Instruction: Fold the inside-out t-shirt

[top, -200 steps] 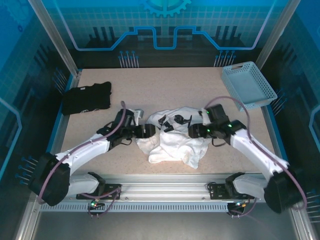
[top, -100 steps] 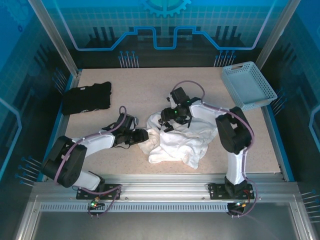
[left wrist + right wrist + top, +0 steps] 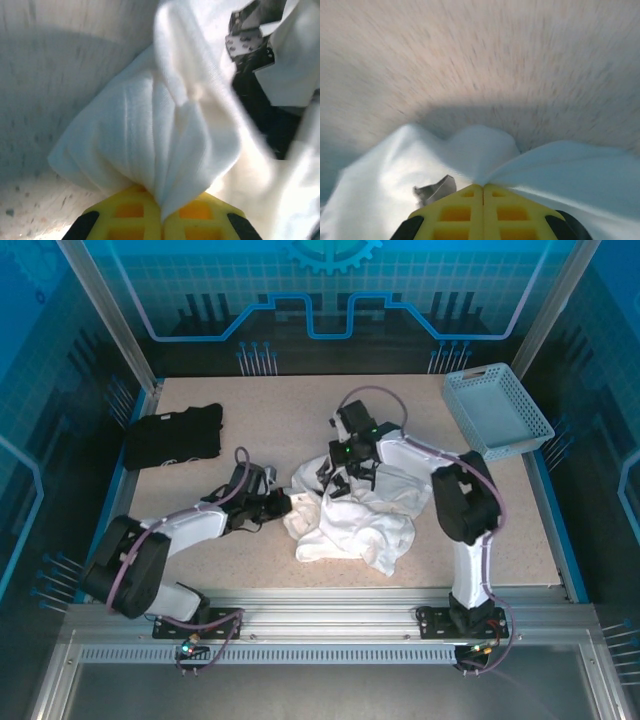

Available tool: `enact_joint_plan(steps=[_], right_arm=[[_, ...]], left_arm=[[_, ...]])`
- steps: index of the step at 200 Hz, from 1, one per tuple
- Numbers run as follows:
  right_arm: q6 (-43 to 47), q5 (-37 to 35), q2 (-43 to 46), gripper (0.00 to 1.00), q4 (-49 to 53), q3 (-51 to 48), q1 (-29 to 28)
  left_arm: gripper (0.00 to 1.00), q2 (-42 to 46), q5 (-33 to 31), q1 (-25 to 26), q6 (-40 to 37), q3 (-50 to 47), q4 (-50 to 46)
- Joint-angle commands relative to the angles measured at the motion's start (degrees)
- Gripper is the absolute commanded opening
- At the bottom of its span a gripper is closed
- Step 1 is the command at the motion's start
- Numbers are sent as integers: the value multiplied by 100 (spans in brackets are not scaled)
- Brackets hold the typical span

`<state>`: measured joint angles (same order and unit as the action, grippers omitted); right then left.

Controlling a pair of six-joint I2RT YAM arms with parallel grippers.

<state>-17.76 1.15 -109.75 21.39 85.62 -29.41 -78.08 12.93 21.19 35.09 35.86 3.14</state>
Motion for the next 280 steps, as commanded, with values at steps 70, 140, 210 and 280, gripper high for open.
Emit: enact_joint_plan(steps=[70, 140, 210, 280], right_arm=[[920, -48, 4891, 23, -1395, -3104, 427], [67, -659, 5330, 56, -1563, -5126, -105], [315, -605, 2038, 61, -1681, -2951, -522], [282, -288, 513, 69, -1231, -1883, -548]], left_arm=[[8, 2816, 306, -80, -988, 192, -108], [62, 2563, 324, 113, -562, -1036, -613], [70, 687, -252, 111, -595, 125, -844], [60, -917, -839, 108, -1125, 939, -937]])
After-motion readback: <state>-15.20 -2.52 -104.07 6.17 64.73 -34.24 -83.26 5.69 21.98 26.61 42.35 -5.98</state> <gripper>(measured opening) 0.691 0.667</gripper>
